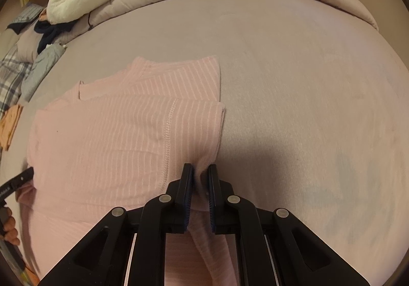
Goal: Fold small clothes
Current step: 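Press the folded side flat and open the right gripper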
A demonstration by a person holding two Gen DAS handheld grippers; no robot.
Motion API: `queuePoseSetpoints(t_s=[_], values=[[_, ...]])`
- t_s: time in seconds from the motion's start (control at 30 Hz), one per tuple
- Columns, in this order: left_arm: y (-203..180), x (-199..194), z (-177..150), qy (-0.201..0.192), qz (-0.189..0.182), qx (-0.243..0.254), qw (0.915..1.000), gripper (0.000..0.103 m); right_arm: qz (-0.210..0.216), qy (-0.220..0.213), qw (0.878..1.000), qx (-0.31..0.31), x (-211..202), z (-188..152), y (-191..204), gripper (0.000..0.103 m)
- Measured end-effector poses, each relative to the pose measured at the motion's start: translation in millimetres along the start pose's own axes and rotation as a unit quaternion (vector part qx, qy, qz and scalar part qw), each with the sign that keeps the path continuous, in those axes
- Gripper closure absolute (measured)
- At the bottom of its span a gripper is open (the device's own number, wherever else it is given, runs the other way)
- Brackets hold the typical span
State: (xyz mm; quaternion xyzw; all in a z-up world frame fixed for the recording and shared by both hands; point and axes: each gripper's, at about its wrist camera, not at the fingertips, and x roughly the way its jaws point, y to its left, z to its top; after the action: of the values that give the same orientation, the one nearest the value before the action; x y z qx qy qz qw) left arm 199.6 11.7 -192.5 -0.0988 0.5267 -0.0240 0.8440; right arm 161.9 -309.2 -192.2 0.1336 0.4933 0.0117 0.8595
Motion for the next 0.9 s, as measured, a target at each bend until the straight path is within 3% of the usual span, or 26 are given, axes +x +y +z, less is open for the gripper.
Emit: queuePoseSetpoints(t_s=[0.9], values=[[-4, 0, -2, -0.013, 0.007, 0.008, 0.9999, 0.025, -0.022, -0.001, 1.000, -0.006, 3, 0, 13, 0.095]])
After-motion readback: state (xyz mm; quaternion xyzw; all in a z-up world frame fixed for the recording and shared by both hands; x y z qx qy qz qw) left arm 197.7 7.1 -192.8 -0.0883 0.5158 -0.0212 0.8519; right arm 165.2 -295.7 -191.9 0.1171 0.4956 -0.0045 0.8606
